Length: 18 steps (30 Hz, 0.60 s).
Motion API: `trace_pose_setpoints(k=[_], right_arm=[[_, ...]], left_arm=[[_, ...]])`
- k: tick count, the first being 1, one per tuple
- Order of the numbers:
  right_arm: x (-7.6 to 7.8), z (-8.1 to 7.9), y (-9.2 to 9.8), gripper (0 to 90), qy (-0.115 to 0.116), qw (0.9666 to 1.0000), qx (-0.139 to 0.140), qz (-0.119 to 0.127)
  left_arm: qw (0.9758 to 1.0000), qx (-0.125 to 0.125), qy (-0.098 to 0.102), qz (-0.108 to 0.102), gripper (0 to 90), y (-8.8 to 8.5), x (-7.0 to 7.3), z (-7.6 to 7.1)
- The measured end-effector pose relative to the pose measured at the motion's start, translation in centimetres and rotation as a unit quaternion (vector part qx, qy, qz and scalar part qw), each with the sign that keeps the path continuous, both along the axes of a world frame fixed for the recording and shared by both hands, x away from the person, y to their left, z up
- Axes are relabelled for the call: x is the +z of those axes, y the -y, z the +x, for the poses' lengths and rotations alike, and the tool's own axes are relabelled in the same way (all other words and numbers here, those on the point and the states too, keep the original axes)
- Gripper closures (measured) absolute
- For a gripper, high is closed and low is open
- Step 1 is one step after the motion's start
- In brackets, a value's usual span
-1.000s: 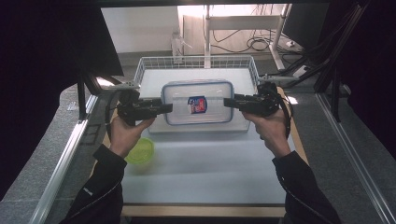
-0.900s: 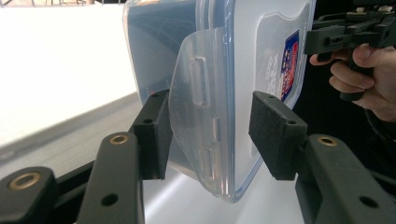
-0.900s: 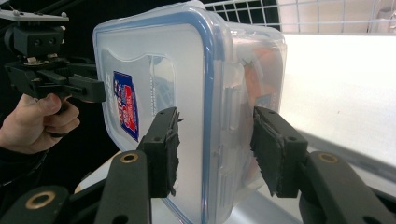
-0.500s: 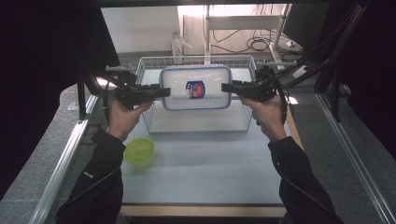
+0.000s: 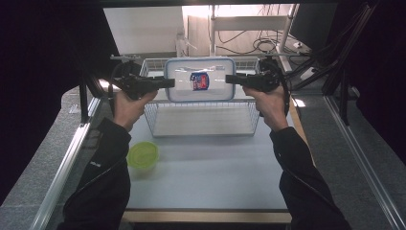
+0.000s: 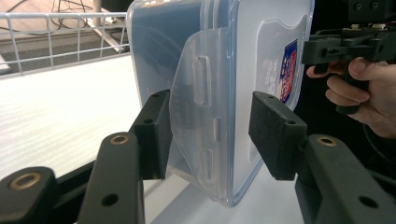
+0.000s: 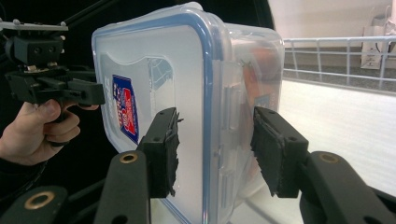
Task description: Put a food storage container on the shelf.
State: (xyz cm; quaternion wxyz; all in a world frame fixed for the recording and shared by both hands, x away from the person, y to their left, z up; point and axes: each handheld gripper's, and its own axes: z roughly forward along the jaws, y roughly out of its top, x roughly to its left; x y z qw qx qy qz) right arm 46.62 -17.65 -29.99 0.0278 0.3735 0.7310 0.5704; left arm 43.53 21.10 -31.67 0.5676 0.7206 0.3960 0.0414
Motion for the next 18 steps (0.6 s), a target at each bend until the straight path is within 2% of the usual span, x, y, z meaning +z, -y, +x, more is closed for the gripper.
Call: trace_pose_setpoints(k=[6, 14, 18], right_arm=[[-0.2, 1.3, 0.1, 52.1, -0.010, 0.9999, -0.007, 0.002], [-0.5, 2.2, 0.2, 51.8, -0.016, 0.9998, -0.011, 0.008], [-0.6, 2.4, 0.1, 51.2, -0.011, 0.9999, -0.010, 0.005]], left_arm=[[0.9999, 0.004, -0.008, -0.006, 50.3, 0.2, -0.4, 1.4], [0.9998, 0.008, -0.011, -0.012, 50.0, 0.3, -0.7, 2.0], [0.9999, 0.013, 0.004, 0.000, 49.0, 0.4, -0.8, 1.9]])
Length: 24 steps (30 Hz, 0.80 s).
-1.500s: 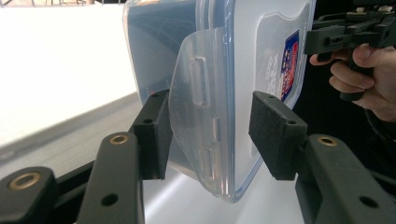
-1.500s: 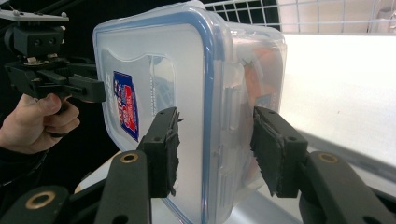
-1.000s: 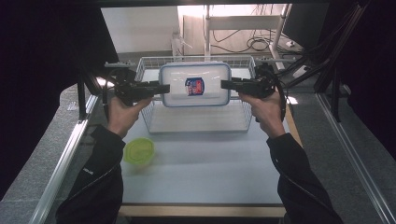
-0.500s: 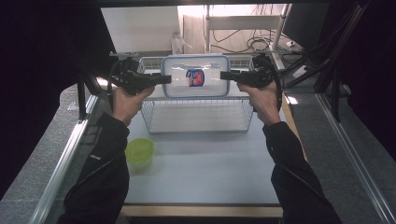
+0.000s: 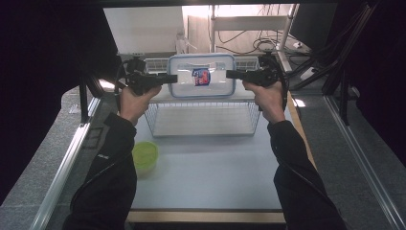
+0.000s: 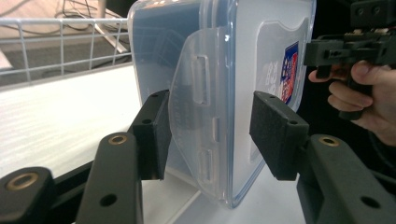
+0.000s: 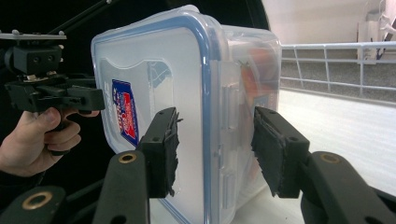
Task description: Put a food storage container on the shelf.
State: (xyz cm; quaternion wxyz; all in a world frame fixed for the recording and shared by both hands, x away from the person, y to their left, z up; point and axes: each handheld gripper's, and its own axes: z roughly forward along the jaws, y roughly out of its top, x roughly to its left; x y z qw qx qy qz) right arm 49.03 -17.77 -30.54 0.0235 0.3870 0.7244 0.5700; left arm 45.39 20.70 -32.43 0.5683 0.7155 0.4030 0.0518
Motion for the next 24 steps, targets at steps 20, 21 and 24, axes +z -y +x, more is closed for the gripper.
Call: trace_pose_setpoints(k=[20, 21, 24], right_arm=[[-0.1, -0.4, -0.8, 44.5, 0.029, 0.9985, -0.021, -0.041], [-0.2, -0.4, -0.8, 44.3, 0.029, 0.9985, -0.022, -0.041], [-0.2, -0.3, -0.8, 43.0, 0.030, 0.9982, -0.028, -0.045]], left_arm=[[0.9980, 0.031, 0.032, 0.045, 42.8, 1.0, -0.1, -0.1], [0.9981, 0.030, 0.031, 0.044, 42.6, 1.0, -0.2, -0.1], [0.9982, 0.027, 0.027, 0.046, 42.8, 1.1, -0.3, 0.0]])
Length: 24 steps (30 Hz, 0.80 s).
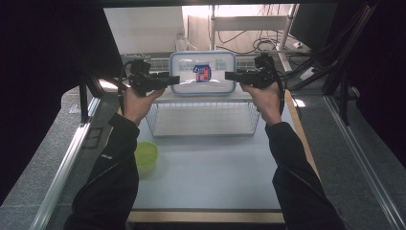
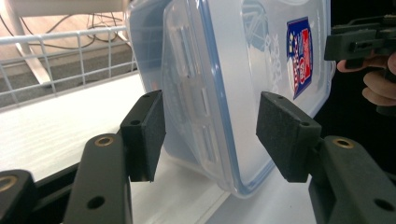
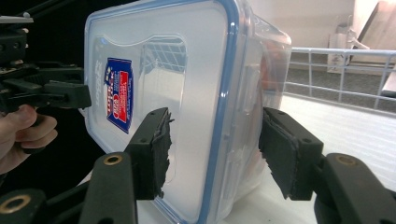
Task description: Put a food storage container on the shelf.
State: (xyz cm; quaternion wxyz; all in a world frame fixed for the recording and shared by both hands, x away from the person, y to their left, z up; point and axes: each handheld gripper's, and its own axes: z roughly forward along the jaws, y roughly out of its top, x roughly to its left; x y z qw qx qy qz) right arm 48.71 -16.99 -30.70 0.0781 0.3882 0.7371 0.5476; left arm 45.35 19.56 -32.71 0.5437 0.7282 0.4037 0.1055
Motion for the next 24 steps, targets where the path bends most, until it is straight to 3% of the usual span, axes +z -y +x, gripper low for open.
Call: trace_pose_setpoints(k=[2, 5, 6, 7, 9, 12, 16, 19, 21, 24], right_arm=[[0.0, 0.0, 0.0, 42.2, 0.002, 1.0000, -0.004, -0.007], [-0.1, 0.0, 0.0, 40.9, 0.005, 0.9996, -0.016, -0.022], [-0.2, 0.0, 0.0, 41.2, 0.003, 0.9996, -0.016, -0.024], [-0.3, 0.0, 0.0, 42.4, 0.000, 0.9996, -0.014, -0.023], [-0.5, 0.1, -0.2, 41.7, 0.001, 0.9993, -0.021, -0.030], [-0.7, 0.3, 0.0, 44.2, -0.007, 0.9996, -0.019, -0.019], [-0.7, 0.3, 0.0, 43.7, -0.007, 0.9996, -0.022, -0.014], [-0.7, 0.1, 0.3, 44.5, 0.001, 0.9997, -0.021, -0.009], [-0.6, 0.0, 0.5, 44.3, 0.005, 0.9998, -0.018, -0.002], [-0.7, -0.1, 0.5, 44.0, 0.008, 0.9997, -0.016, -0.016]], left_arm=[[1.0000, 0.005, 0.002, 0.006, 42.4, 0.1, 0.1, 0.0], [0.9995, 0.007, 0.006, 0.032, 42.6, 0.5, -0.1, 0.1], [0.9994, 0.013, 0.010, 0.030, 42.2, 0.7, -0.2, 0.1], [0.9997, 0.017, 0.007, 0.013, 39.6, 0.6, -0.2, 0.2], [0.9999, 0.013, -0.004, -0.001, 42.9, 0.4, -0.2, 0.5], [0.9999, 0.012, -0.003, 0.003, 44.3, 0.4, -0.1, 0.5], [0.9994, 0.026, 0.015, 0.020, 39.9, 0.7, 0.1, 0.5], [0.9990, 0.021, 0.031, 0.026, 38.8, 1.0, 0.2, 0.2], [0.9988, 0.016, 0.028, 0.038, 38.2, 1.1, 0.1, 0.2], [0.9988, 0.012, 0.026, 0.040, 36.5, 1.4, -0.4, 0.2]])
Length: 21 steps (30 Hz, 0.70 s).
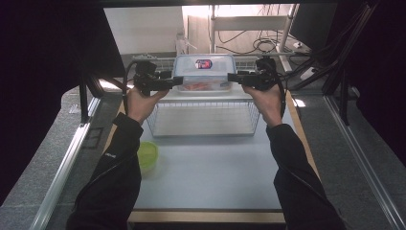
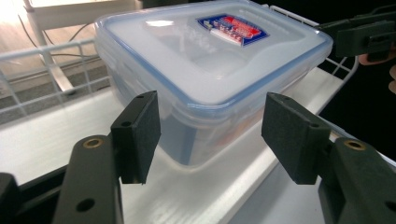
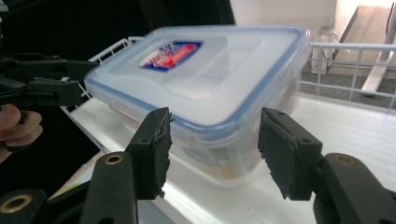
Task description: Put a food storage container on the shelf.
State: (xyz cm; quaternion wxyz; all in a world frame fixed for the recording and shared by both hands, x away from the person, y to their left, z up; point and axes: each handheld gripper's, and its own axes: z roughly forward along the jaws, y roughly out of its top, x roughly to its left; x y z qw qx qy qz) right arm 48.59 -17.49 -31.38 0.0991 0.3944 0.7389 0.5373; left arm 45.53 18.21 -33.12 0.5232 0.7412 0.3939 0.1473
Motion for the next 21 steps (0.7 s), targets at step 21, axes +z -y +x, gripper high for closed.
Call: trace_pose_setpoints(k=[21], right_arm=[[-1.8, -0.4, -0.8, 64.0, 0.019, 0.9974, -0.003, -0.070]], left_arm=[[0.9992, 0.011, -0.022, 0.032, 58.0, 0.3, -1.9, 0.3]])
